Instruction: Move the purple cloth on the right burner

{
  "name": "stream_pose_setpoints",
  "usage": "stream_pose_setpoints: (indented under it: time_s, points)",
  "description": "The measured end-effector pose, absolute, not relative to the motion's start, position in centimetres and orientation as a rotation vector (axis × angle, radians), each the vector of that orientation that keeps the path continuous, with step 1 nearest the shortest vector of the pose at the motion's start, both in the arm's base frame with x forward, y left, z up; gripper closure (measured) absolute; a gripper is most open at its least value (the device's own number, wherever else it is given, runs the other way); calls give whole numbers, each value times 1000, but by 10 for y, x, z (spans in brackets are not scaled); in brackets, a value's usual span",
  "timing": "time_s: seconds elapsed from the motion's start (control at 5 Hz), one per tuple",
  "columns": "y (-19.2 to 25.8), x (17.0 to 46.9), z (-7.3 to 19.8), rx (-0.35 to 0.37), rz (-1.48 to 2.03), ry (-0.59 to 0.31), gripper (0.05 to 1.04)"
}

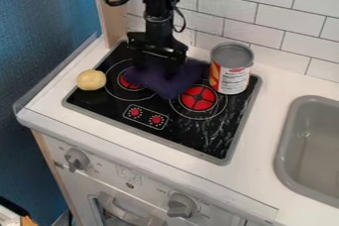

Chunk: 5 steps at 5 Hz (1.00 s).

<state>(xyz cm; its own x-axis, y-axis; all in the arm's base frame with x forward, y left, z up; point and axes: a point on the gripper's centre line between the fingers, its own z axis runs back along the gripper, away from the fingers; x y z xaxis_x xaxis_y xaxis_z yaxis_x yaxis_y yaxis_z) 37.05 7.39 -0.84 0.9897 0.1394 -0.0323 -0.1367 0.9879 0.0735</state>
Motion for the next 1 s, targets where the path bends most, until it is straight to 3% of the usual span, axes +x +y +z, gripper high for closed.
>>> stream_pose_setpoints:
  time_s: [0.6, 1.0]
  points:
    - [15, 336, -7, 102, -46, 48, 83]
    - [-49, 320, -7, 36, -247, 38, 83]
